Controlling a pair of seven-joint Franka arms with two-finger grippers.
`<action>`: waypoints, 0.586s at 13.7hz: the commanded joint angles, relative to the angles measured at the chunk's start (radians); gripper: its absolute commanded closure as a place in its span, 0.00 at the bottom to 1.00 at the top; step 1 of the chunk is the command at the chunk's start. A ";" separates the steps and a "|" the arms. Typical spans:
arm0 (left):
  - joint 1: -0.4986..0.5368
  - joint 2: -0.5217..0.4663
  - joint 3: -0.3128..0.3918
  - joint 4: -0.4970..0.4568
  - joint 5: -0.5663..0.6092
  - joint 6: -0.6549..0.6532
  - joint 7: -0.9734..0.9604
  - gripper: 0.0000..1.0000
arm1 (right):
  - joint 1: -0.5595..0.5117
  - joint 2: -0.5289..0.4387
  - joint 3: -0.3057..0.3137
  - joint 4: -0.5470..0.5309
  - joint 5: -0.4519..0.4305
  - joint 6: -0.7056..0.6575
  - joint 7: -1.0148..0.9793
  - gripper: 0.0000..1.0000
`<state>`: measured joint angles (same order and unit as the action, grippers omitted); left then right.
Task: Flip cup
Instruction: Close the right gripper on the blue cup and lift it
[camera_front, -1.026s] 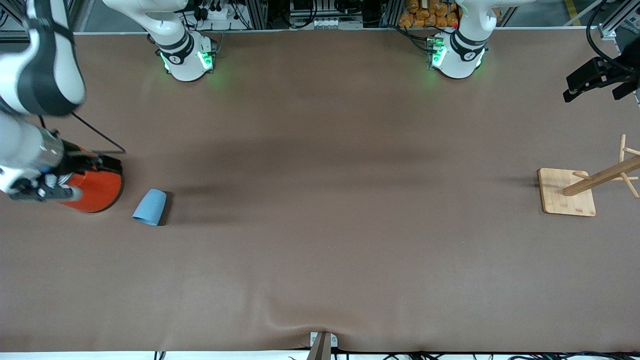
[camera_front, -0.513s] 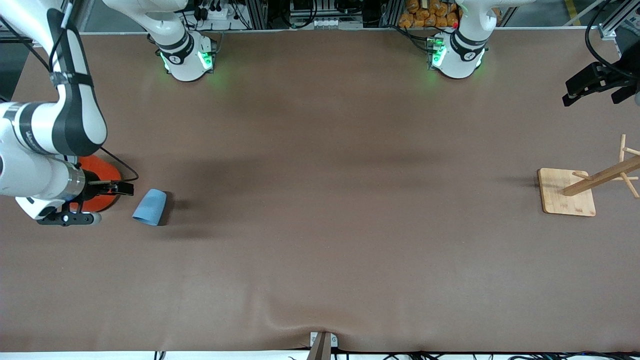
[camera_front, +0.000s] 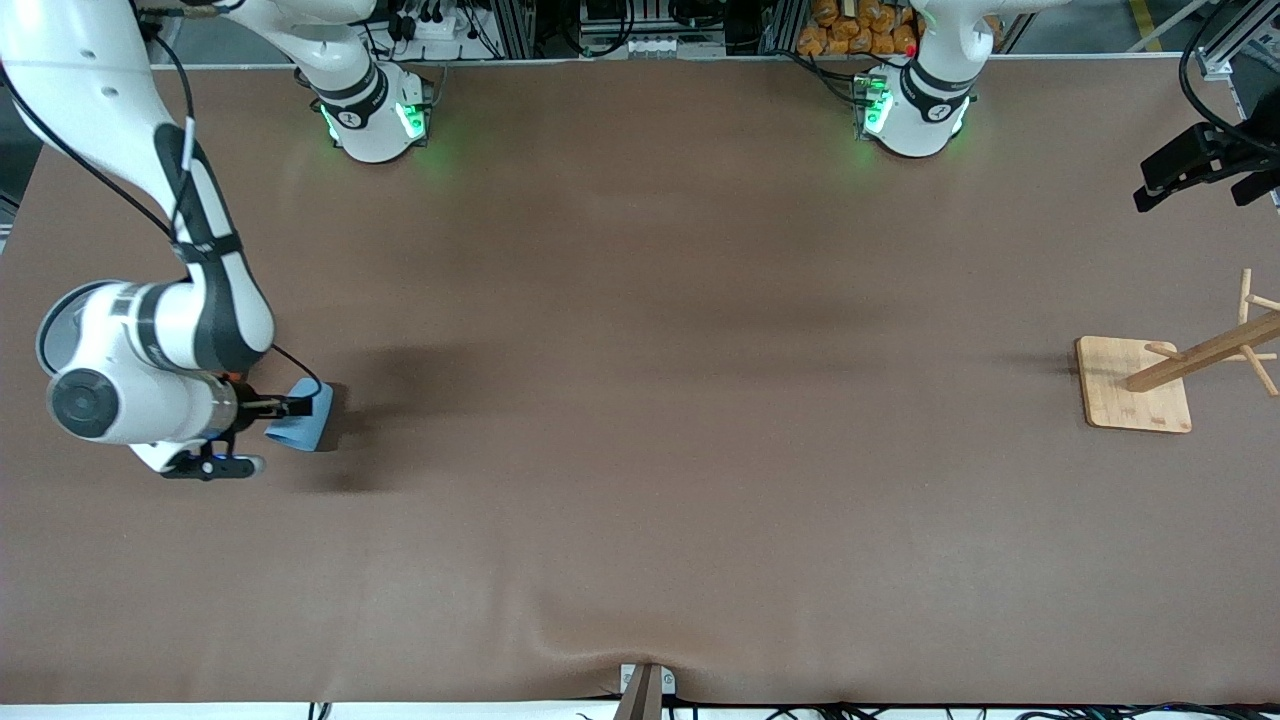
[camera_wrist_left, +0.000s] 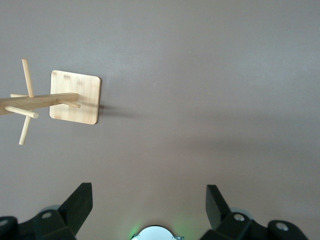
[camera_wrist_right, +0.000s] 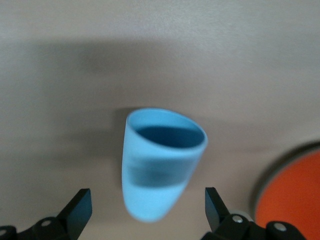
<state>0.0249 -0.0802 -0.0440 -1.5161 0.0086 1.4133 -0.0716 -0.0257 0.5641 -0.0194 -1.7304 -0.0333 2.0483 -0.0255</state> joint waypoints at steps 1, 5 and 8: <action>0.012 -0.018 -0.007 -0.009 -0.013 0.004 0.012 0.00 | -0.031 0.028 0.006 -0.011 -0.008 0.026 0.004 0.00; 0.012 -0.018 -0.007 -0.010 -0.013 0.001 0.012 0.00 | -0.043 0.054 0.007 -0.023 -0.005 0.044 -0.001 0.00; 0.012 -0.018 -0.007 -0.009 -0.013 0.001 0.012 0.00 | -0.045 0.060 0.007 -0.023 -0.004 0.053 -0.002 0.00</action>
<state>0.0250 -0.0810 -0.0449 -1.5163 0.0086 1.4132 -0.0715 -0.0553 0.6217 -0.0245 -1.7467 -0.0333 2.0869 -0.0260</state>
